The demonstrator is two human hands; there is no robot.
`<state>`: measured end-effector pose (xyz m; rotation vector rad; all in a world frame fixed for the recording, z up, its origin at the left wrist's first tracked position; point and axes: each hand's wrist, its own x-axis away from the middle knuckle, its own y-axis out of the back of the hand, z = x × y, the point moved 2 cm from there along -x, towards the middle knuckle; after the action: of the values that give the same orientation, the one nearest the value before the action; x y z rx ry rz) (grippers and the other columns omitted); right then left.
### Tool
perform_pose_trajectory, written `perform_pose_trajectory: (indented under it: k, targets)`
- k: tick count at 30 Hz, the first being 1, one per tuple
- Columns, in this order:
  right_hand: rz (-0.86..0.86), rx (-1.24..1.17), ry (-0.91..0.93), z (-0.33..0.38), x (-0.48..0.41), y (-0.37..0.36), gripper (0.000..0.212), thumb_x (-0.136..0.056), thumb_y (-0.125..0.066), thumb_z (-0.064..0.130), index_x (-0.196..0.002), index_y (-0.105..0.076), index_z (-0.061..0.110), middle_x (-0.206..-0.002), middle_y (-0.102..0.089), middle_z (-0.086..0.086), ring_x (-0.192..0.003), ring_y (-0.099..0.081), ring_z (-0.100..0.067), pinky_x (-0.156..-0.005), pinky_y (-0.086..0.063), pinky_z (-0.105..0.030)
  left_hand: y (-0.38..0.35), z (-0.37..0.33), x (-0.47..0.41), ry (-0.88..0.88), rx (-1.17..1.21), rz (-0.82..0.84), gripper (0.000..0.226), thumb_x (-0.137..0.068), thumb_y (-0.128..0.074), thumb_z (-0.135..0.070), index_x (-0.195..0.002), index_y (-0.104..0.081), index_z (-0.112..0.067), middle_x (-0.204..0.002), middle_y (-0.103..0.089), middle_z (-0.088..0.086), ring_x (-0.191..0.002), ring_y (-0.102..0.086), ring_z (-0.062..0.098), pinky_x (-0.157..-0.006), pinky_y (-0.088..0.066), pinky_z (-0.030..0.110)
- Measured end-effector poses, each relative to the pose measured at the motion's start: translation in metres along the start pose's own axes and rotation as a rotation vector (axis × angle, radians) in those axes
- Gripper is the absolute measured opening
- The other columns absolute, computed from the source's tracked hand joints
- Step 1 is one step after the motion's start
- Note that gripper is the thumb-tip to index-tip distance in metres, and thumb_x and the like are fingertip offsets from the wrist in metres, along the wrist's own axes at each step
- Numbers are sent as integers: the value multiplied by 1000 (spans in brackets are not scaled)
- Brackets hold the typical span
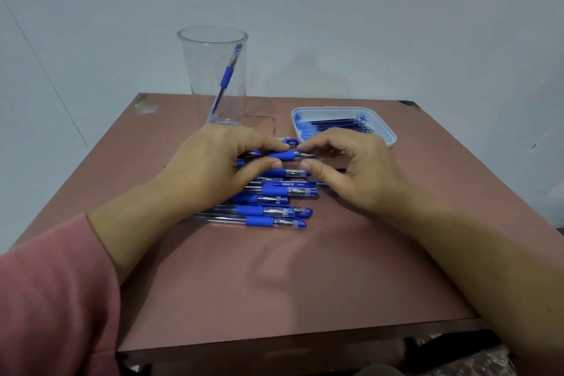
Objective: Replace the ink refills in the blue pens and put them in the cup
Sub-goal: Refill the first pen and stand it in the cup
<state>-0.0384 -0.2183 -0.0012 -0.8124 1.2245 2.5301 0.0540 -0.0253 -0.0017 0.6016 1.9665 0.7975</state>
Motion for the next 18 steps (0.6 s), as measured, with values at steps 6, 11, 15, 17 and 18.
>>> perform_pose_trajectory:
  k: [6, 11, 15, 17, 18]
  targets:
    - [6, -50, -72, 0, -1, 1, 12, -90, -65, 26, -98, -72, 20, -88, -70, 14, -85, -65, -4, -74, -50, -18, 0, 0, 0, 7, -6, -3, 23, -86, -68, -39, -109, -70, -37, -91, -70, -19, -80, -63, 1, -70, -56, 36]
    - [21, -74, -98, -4, -2, -1, 12, -87, -70, 17, -97, -71, 22, -88, -68, 15, -85, -64, -2, -76, -47, -11, -1, -2, 1, 45, 1, 17, 24, -84, -67, -39, -108, -70, -40, -85, -69, -19, -78, -64, 4, -69, -55, 37]
    - [-1, -54, -52, -2, -1, 1, 16, -85, -72, 13, -96, -69, 24, -91, -68, 14, -88, -64, -2, -79, -46, -10, -1, -4, 1, 79, 48, 34, 28, -83, -58, -50, -107, -69, -43, -78, -70, -11, -71, -62, 11, -67, -54, 40]
    - [-4, -50, -34, -2, -1, 2, 15, -84, -73, 14, -97, -70, 22, -93, -68, 13, -90, -64, -4, -82, -48, -14, -1, -4, 1, 80, 51, 36, 29, -83, -57, -50, -108, -69, -42, -78, -69, -12, -71, -62, 10, -67, -54, 39]
    - [1, -67, -37, -2, 0, 2, 17, -83, -73, 14, -98, -69, 21, -94, -68, 12, -91, -65, -4, -83, -50, -16, -1, -4, 1, 83, 52, 34, 26, -84, -60, -47, -108, -70, -42, -79, -70, -13, -73, -62, 8, -67, -54, 36]
